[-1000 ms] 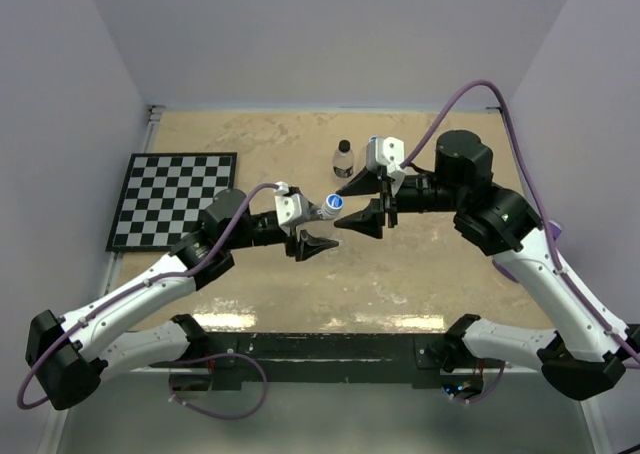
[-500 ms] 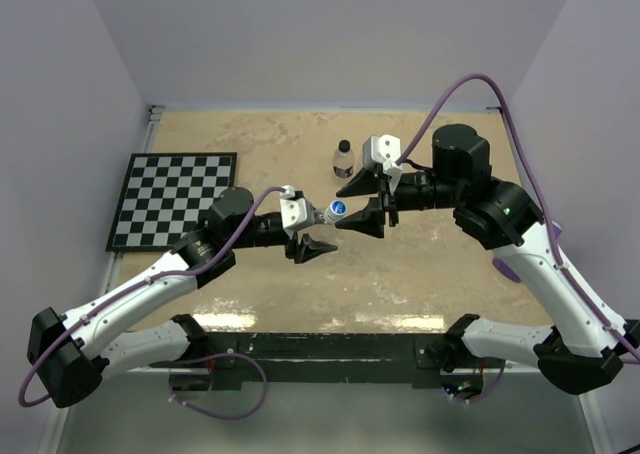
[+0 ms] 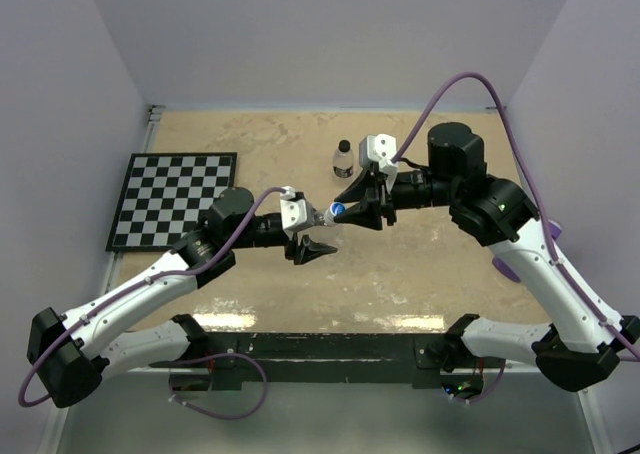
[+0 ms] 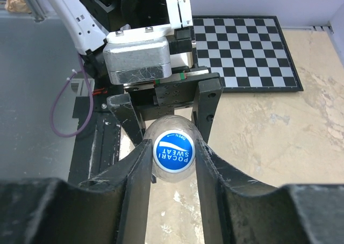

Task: Screw on the bottle caps
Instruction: Screw the bottle cap onto the plastic bottle.

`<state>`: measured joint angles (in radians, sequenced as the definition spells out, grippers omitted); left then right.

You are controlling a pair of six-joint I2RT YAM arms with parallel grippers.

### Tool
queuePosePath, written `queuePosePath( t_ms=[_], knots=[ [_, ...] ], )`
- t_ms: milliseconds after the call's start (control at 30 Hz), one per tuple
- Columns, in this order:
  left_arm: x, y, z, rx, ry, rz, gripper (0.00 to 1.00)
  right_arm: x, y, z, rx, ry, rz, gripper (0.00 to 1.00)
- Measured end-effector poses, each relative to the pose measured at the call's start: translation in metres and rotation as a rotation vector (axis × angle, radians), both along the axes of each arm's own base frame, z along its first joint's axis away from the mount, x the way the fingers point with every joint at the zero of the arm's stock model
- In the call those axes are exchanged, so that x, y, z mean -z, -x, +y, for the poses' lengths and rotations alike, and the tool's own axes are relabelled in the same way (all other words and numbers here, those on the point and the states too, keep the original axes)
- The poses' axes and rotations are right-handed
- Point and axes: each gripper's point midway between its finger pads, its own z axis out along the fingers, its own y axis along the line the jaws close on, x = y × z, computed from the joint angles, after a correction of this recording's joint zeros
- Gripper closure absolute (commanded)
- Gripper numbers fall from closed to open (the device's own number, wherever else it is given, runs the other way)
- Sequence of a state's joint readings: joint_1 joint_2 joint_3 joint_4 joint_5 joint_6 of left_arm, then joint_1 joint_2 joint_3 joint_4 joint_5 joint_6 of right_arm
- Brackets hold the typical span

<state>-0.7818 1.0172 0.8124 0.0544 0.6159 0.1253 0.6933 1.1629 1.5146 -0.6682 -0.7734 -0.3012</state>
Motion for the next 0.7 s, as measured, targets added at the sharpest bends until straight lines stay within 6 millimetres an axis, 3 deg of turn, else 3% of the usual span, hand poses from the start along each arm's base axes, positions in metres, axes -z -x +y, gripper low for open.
queuePosePath(
  t_ms=[267, 700],
  knots=[
    [0.001, 0.000, 0.001, -0.006, -0.005, 0.007, 1.00, 0.001, -0.001, 0.000, -0.002, 0.002, -0.002, 0.84],
    [-0.009, 0.003, -0.001, -0.029, 0.069, 0.081, 1.00, -0.006, -0.004, 0.003, -0.011, -0.020, -0.059, 0.86]
  ],
)
